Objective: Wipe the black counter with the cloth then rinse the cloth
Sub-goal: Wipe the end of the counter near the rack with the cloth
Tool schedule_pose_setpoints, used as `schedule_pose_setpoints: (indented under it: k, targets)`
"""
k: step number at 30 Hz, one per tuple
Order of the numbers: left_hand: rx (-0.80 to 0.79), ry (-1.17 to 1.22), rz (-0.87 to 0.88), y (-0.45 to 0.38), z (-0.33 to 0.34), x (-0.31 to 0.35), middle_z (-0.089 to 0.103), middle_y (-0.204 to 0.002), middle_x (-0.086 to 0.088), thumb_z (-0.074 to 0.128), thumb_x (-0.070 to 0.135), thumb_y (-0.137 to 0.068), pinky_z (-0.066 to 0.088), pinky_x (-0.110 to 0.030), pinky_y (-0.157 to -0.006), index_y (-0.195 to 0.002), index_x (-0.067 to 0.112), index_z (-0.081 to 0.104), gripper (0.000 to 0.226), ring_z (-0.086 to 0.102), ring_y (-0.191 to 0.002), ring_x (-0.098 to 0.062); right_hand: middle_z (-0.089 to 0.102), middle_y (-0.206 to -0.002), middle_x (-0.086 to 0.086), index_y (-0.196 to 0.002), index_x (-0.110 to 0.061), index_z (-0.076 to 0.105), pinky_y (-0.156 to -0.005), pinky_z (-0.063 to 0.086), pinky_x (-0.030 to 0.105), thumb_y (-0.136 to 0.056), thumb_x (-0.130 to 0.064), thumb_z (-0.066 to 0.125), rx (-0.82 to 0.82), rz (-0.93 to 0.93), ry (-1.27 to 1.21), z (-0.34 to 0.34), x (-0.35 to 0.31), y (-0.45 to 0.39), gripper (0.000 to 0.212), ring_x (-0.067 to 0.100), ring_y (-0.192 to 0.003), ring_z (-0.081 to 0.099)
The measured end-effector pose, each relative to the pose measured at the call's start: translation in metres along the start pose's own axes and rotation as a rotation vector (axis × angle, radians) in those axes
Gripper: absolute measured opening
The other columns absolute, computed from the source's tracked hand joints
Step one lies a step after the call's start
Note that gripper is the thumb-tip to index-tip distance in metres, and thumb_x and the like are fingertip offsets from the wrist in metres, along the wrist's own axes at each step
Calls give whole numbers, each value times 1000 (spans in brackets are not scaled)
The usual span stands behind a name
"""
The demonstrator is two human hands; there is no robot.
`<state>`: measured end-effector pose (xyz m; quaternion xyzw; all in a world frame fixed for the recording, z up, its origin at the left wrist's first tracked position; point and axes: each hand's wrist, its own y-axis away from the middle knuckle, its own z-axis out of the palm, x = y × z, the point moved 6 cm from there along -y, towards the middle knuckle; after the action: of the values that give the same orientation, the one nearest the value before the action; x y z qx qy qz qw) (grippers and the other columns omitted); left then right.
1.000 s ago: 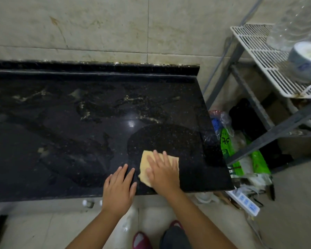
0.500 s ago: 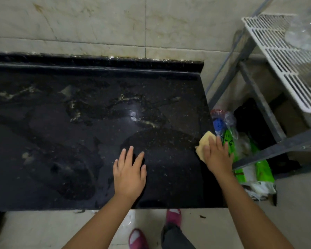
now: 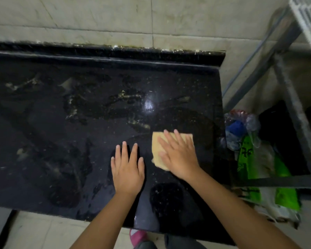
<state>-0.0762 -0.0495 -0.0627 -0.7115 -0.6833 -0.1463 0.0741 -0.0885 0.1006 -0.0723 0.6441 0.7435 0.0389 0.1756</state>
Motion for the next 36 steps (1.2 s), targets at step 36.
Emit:
schedule_pose_setpoints:
  k: [36]
  targets:
    - [38, -131, -41, -1, 9, -5, 58, -126, -15, 35, 36, -84, 18, -43, -99, -117, 11, 62, 50, 52, -118, -34, 6, -157, -3, -145, -28, 21, -115, 3, 47, -99, -38, 23, 129, 396, -117, -67, 82, -140, 48, 30, -144, 0]
